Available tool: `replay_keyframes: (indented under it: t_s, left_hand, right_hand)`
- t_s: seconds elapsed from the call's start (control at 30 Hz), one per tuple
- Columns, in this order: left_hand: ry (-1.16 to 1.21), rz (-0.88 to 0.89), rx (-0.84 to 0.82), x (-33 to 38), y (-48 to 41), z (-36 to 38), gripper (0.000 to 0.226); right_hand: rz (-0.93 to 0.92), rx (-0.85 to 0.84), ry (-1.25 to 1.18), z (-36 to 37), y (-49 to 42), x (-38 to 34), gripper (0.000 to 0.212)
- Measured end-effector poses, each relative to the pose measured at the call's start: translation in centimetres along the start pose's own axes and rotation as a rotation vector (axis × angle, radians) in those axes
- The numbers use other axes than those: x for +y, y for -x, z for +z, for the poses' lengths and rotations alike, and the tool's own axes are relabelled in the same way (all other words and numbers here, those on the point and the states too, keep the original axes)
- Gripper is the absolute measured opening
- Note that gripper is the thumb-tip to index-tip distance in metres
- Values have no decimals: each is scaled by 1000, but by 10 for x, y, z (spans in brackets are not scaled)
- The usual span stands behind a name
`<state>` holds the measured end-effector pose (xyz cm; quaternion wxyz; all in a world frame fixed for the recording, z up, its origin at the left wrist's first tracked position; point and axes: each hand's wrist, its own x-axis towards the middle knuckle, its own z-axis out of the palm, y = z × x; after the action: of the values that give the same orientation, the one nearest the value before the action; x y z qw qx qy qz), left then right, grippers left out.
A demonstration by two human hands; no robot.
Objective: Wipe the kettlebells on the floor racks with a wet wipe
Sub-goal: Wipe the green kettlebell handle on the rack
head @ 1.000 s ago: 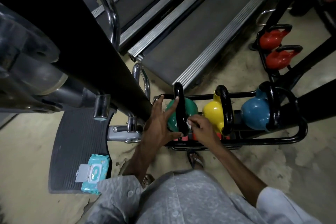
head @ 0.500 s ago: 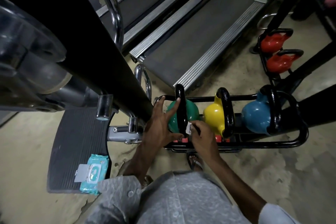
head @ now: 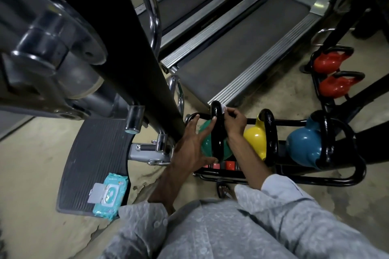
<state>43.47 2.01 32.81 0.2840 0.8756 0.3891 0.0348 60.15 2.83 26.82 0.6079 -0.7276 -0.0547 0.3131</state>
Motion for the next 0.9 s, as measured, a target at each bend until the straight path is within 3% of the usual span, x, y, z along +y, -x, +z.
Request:
replay_keyframes:
  t_s: [0.2,0.53,0.73,0.8,0.9]
  left_hand:
    - [7,-2,4,5,2,-2,125]
    - [7,-34,1,6,5,-3,125]
    - [-10,-49,-2,7,6,-3,127]
    - [-15,-48,-14,8,6,-4,128]
    - [-15,-46,-26,9,6,-5,127]
  right_hand:
    - [67,69,-11,9,-21,-2,13]
    - [289,-231,172,3,-53,-26,39]
    - [159,-242,262,10,-48,-47,29]
    - [8,-335,466,13,-52,-63,29]
    - [-233,-473,983,24,-49,-95,28]
